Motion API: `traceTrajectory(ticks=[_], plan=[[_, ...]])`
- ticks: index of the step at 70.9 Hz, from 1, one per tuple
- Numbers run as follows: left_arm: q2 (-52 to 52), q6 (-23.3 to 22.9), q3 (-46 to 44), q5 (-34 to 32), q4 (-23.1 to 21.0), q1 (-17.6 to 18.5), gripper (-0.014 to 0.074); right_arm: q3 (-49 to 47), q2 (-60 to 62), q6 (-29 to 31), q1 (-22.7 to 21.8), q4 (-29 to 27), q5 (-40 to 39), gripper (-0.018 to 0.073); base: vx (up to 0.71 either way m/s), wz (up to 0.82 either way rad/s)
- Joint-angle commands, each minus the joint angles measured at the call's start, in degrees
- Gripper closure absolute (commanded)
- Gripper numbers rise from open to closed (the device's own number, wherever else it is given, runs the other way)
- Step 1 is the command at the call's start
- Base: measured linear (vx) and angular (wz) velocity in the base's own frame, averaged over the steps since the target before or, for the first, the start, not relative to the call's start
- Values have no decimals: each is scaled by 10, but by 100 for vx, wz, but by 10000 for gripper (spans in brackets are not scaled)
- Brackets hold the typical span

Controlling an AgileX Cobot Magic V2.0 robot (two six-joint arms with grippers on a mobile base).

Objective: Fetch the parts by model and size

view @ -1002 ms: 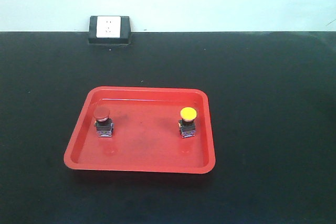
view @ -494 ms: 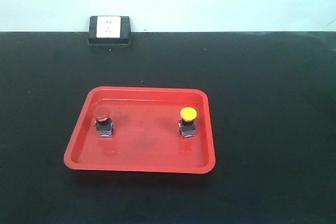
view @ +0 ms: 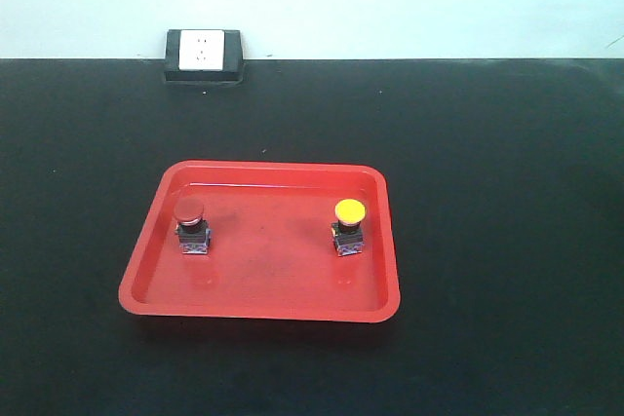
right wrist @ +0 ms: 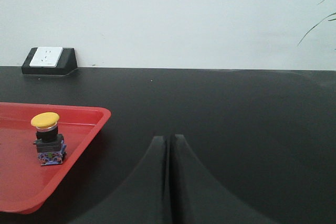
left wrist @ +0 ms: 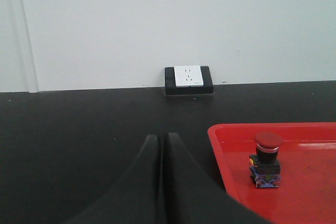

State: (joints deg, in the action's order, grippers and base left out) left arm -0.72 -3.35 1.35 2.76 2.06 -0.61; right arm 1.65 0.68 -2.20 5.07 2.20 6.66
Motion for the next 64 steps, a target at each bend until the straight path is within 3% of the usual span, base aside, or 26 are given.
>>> traceTrajectory(ticks=[1, 64], plan=[[-7, -1, -7, -39, -5, -1, 603, 4, 5, 4, -3, 3, -45, 569, 0, 0], [-7, -1, -7, -39, -5, -1, 603, 4, 5, 4, -3, 2, -44, 569, 0, 0]])
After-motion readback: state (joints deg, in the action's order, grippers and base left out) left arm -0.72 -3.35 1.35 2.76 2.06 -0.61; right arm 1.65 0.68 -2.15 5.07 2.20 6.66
